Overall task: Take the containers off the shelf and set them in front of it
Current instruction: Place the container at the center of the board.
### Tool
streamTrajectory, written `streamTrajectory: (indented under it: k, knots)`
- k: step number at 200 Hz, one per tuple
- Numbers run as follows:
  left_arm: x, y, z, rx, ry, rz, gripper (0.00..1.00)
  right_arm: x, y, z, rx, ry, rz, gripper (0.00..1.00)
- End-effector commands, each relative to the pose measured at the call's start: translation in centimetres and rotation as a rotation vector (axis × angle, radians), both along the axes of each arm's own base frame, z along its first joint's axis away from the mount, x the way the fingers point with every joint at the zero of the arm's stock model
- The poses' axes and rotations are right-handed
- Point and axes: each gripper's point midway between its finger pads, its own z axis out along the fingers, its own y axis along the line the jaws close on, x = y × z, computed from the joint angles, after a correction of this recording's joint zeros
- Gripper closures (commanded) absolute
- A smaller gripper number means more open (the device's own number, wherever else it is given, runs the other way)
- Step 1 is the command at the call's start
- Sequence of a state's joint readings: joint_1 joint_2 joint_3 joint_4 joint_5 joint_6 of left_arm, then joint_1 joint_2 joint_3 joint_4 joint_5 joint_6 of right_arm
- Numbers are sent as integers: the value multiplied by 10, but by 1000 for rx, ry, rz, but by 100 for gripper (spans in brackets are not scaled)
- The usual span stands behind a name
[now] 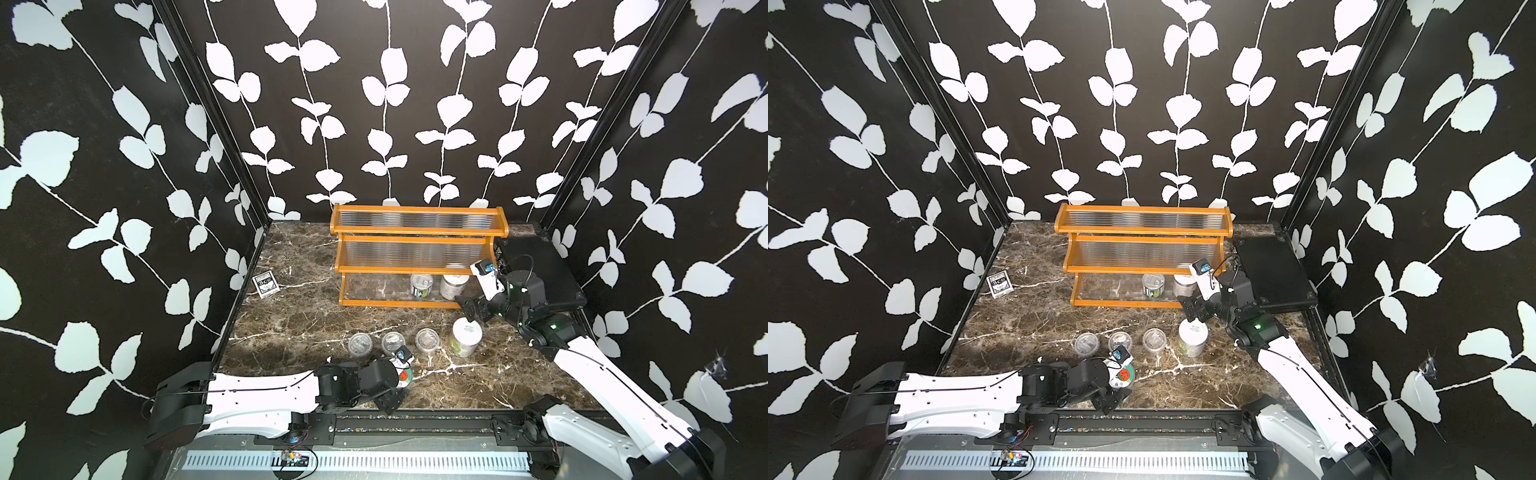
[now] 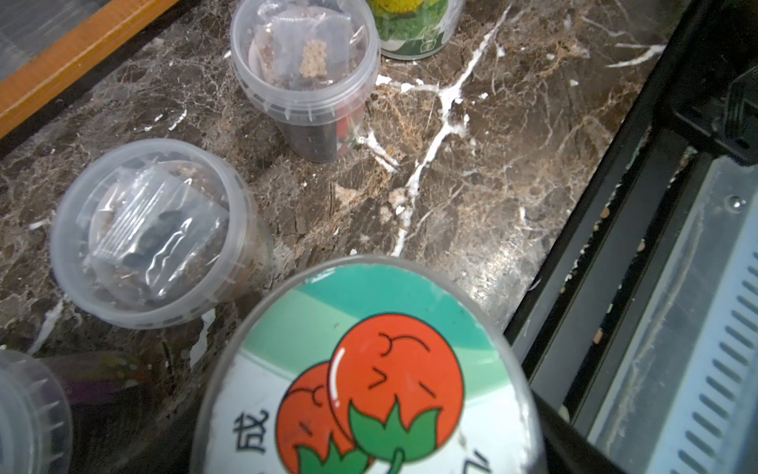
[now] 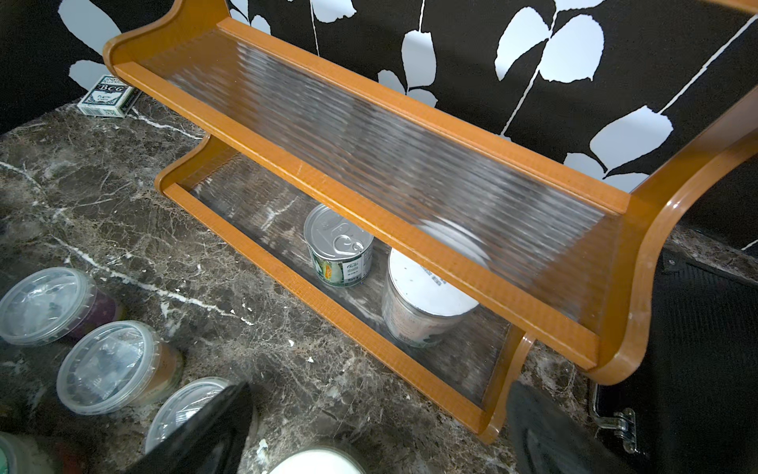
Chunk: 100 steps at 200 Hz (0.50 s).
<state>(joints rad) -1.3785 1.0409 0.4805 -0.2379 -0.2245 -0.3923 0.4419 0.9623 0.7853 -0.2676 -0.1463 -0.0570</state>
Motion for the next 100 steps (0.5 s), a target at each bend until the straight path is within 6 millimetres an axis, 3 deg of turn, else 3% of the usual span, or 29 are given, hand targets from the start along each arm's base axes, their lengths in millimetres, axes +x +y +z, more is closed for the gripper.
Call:
streamTrajectory:
  k: [1,66,100]
  knots:
    - [1,-2,1,-9,-10,-6,12,4,1,15,16,-37,2,0]
    - [5,4,6,6,-40,4,4,3,0,12,16,-28,0,0]
    - [9,0,24,-7,-81,-10,1,5,2,12,20,-24,1,0]
